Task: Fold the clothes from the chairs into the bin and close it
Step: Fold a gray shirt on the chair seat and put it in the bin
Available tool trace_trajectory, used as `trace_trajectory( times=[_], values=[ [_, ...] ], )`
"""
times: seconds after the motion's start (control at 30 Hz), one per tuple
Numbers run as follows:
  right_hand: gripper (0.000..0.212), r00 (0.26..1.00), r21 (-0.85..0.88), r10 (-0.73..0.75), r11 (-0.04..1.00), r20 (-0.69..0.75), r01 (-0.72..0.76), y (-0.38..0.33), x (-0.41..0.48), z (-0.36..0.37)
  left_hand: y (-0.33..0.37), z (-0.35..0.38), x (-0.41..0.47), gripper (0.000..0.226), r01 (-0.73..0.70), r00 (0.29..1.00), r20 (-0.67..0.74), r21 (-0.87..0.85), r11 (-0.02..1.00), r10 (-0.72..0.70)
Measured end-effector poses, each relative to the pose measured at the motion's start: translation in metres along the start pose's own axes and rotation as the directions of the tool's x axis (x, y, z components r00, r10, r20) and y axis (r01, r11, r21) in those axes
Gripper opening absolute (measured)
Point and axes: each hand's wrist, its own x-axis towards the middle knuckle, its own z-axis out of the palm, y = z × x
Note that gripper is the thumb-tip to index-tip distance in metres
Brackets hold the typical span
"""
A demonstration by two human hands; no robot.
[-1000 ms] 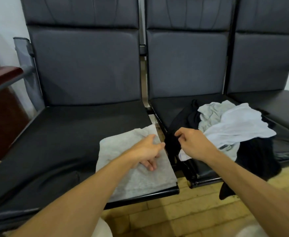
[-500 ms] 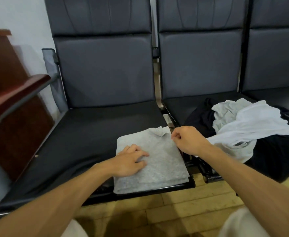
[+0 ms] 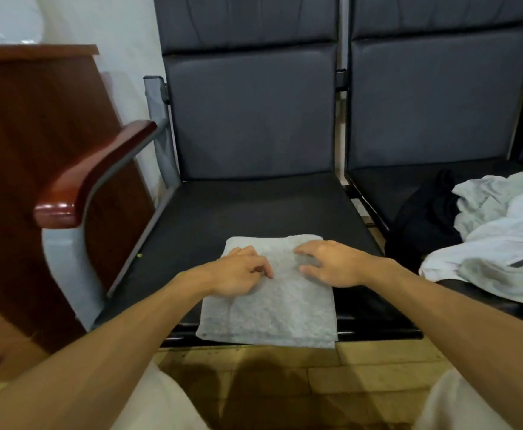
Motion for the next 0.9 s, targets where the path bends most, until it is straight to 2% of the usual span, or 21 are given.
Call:
trace_trajectory(
  times=[0.13, 0.23, 0.3, 0.37, 0.4, 0.47, 0.53, 0.6, 0.67, 0.77, 0.9],
  values=[
    [0.055, 0.976, -0.008, 0.214, 0.977, -0.045, -0.214, 0.022, 0.008, 0.002, -0.004, -0.003, -0.004, 0.035, -0.021, 0.999, -0.048, -0.074, 0.997, 0.017],
    [0.049, 0.961, -0.03, 0.262, 0.964, -0.086, -0.266, 0.023, 0.006, -0.001, -0.008, -0.004, -0.004, 0.034, 0.007, 0.988, -0.152, -0.069, 0.998, -0.018],
    [0.042, 0.957, -0.068, 0.261, 0.96, -0.129, -0.271, 0.021, 0.003, -0.003, -0.014, -0.007, -0.003, 0.029, 0.081, 0.969, -0.23, -0.068, 0.994, -0.095],
    [0.03, 0.95, -0.085, 0.259, 0.957, -0.174, -0.277, 0.019, 0.002, -0.004, -0.022, -0.01, -0.001, 0.024, 0.219, 0.936, -0.266, -0.076, 0.973, -0.231],
    [0.023, 0.944, -0.076, 0.268, 0.955, -0.19, -0.287, 0.018, 0.001, -0.004, -0.025, -0.011, -0.001, 0.027, 0.303, 0.913, -0.269, -0.056, 0.951, -0.306],
    [0.012, 0.934, -0.08, 0.304, 0.943, -0.187, -0.323, 0.014, -0.003, -0.006, -0.029, -0.01, -0.003, 0.047, 0.451, 0.87, -0.238, 0.03, 0.892, -0.432],
    [0.022, 0.931, -0.114, 0.337, 0.928, -0.141, -0.354, 0.008, -0.009, -0.007, -0.03, -0.007, -0.005, 0.072, 0.528, 0.846, -0.155, 0.119, 0.841, -0.51],
    [0.04, 0.926, -0.147, 0.369, 0.915, -0.076, -0.377, 0.001, -0.015, -0.007, -0.029, -0.005, -0.008, 0.082, 0.539, 0.842, -0.056, 0.147, 0.829, -0.537],
    [0.051, 0.921, -0.196, 0.389, 0.901, -0.024, -0.386, -0.007, -0.018, -0.002, -0.028, -0.005, -0.01, 0.068, 0.515, 0.857, -0.026, 0.029, 0.857, -0.514],
    [0.057, 0.919, -0.175, 0.395, 0.905, 0.009, -0.387, -0.017, -0.019, 0.006, -0.022, -0.003, -0.014, 0.04, 0.457, 0.864, -0.08, -0.293, 0.84, -0.498],
    [0.035, 0.922, -0.003, 0.383, 0.924, 0.057, -0.383, -0.024, -0.018, 0.005, -0.008, -0.002, -0.016, 0.041, 0.38, 0.848, -0.083, -0.594, 0.709, -0.524]
  ],
)
